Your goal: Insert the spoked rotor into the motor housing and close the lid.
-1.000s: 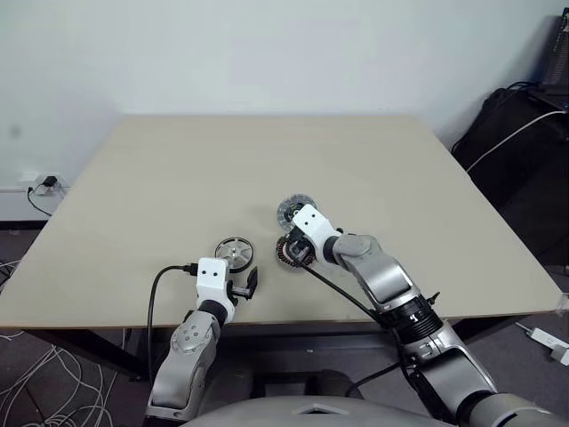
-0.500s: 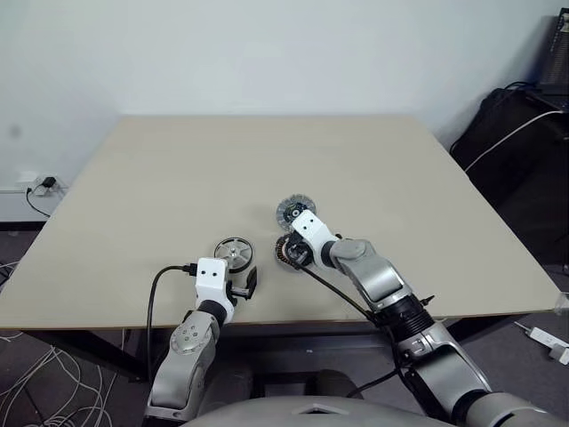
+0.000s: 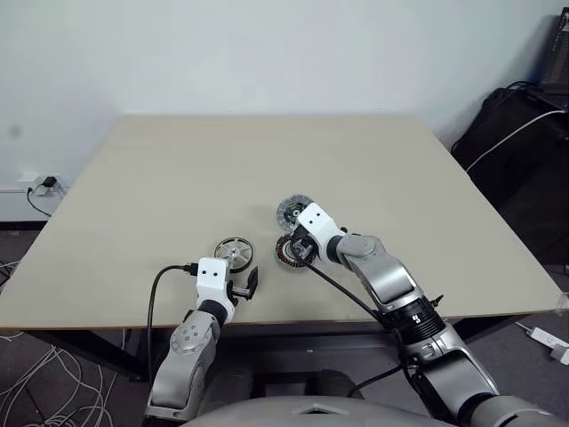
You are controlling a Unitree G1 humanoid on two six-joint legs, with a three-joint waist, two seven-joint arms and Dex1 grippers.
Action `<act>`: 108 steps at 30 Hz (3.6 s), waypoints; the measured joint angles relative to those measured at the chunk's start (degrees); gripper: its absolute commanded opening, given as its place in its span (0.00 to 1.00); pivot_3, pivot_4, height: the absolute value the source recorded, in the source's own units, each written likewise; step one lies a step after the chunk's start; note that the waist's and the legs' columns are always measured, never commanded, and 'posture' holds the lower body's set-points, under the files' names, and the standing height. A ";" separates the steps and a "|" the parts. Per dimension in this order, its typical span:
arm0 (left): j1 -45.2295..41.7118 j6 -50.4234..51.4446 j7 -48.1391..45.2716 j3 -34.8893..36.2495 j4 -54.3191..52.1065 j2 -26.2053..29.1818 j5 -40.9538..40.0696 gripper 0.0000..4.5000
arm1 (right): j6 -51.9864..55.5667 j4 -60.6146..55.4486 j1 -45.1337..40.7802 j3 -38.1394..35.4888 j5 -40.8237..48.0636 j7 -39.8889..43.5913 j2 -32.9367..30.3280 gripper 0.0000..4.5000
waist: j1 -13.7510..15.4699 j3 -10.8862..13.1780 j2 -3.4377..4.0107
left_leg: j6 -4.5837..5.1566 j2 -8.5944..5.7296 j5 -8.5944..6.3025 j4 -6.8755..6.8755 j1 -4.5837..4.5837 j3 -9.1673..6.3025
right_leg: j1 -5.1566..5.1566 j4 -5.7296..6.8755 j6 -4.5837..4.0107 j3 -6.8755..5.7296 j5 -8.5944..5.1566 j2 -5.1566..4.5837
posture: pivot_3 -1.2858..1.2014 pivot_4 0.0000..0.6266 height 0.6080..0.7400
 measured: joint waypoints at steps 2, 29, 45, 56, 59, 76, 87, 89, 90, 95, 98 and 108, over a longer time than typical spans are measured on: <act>-0.03 0.00 -0.01 -0.02 0.00 0.00 0.00 1.00 | 0.02 -0.01 0.28 0.07 0.01 -0.01 0.02 0.01 | 0.02 0.00 0.00 | 0.00 0.00 0.00 0.00 0.00 0.00 | 0.00 0.01 0.00 0.00 0.00 -0.01 | 0.52 0.00 1.00; -0.70 0.02 -0.23 0.01 0.00 0.00 -0.02 1.00 | 1.16 -2.28 3.87 0.14 -0.17 -0.58 -0.10 0.01 | 0.11 -0.02 0.01 | 0.00 0.00 0.00 0.00 0.00 0.00 | 0.01 0.00 0.00 0.00 0.00 0.00 | 0.52 0.00 1.00; -0.58 0.02 -0.03 0.04 0.00 0.00 -0.01 1.00 | -0.70 2.99 2.34 1.16 -0.98 -2.75 2.35 0.01 | 0.02 -0.01 0.01 | 0.00 0.00 0.00 0.00 0.00 0.00 | 0.01 0.00 0.00 0.00 0.00 0.01 | 0.52 0.00 1.00; -0.53 0.01 -0.04 0.04 0.00 -0.01 -0.02 1.00 | -0.81 2.75 2.31 1.93 -0.91 -1.52 1.55 0.01 | 0.03 -0.02 0.01 | 0.00 0.00 0.00 0.00 0.00 0.00 | 0.01 0.00 0.00 0.00 0.00 0.01 | 0.52 0.00 1.00; -0.51 0.02 -0.04 0.03 0.00 -0.01 -0.06 1.00 | -0.81 2.58 2.32 2.13 -0.91 -1.27 1.29 0.01 | 0.02 -0.02 0.01 | 0.00 0.00 0.00 0.00 0.00 0.00 | 0.01 0.00 0.00 0.00 0.00 0.01 | 0.52 0.00 1.00; -0.22 -5.55 1.36 4.46 -0.04 -1.93 -1.91 1.00 | -1.75 -7.68 8.09 -5.22 1.75 -4.47 1.38 0.01 | 0.28 -0.01 0.00 | 0.00 0.00 0.00 0.00 -0.01 0.00 | 0.01 -0.01 0.01 0.00 0.00 0.00 | 0.52 0.00 1.00; -3.99 -2.45 4.86 15.50 4.95 -5.27 -13.04 1.00 | -1.35 -14.34 18.92 -6.94 3.34 -7.30 2.23 0.01 | 0.29 0.05 -0.12 | 0.01 0.01 0.00 0.07 0.01 -0.01 | 0.05 0.04 0.04 -0.04 0.01 0.02 | 0.52 0.00 1.00; -5.18 -1.10 4.47 16.18 6.32 -5.39 -15.08 1.00 | -1.29 -15.27 19.72 -6.90 3.59 -7.83 2.55 0.01 | 0.35 0.10 -0.20 | 0.01 0.00 0.00 0.12 0.01 -0.01 | 0.09 0.03 0.05 -0.05 0.02 0.02 | 0.52 0.00 1.00; -5.72 -0.51 4.23 16.33 6.68 -5.45 -15.82 1.00 | -1.28 -15.40 19.82 -6.88 3.67 -8.00 2.72 0.01 | 0.35 0.12 -0.22 | 0.01 0.00 0.00 0.14 0.00 -0.01 | 0.10 0.03 0.06 -0.05 0.02 0.02 | 0.52 0.00 1.00; -8.36 3.35 2.50 17.06 6.98 -5.64 -21.01 1.00 | -0.68 -15.81 20.22 -6.91 3.90 -9.08 3.08 0.01 | 0.28 0.15 -0.29 | 0.00 0.00 0.00 0.19 0.00 -0.01 | 0.12 0.01 0.08 -0.04 0.03 0.03 | 0.52 0.00 1.00; -8.81 6.88 1.83 17.34 6.98 -5.68 -24.56 1.00 | -0.31 -16.13 20.35 -7.09 4.10 -9.42 3.07 0.01 | 0.26 0.15 -0.29 | -0.01 0.01 0.01 0.19 0.00 -0.01 | 0.11 0.01 0.08 -0.03 0.03 0.07 | 0.52 0.00 1.00; -8.04 14.76 2.46 18.24 6.30 -5.74 -30.73 0.81 | -0.08 -17.22 20.39 -7.48 4.73 -10.46 3.11 0.00 | 0.30 0.11 -0.22 | -0.01 0.00 0.01 0.19 0.02 -0.01 | 0.13 0.02 0.07 -0.02 0.03 0.05 | 0.52 0.00 1.00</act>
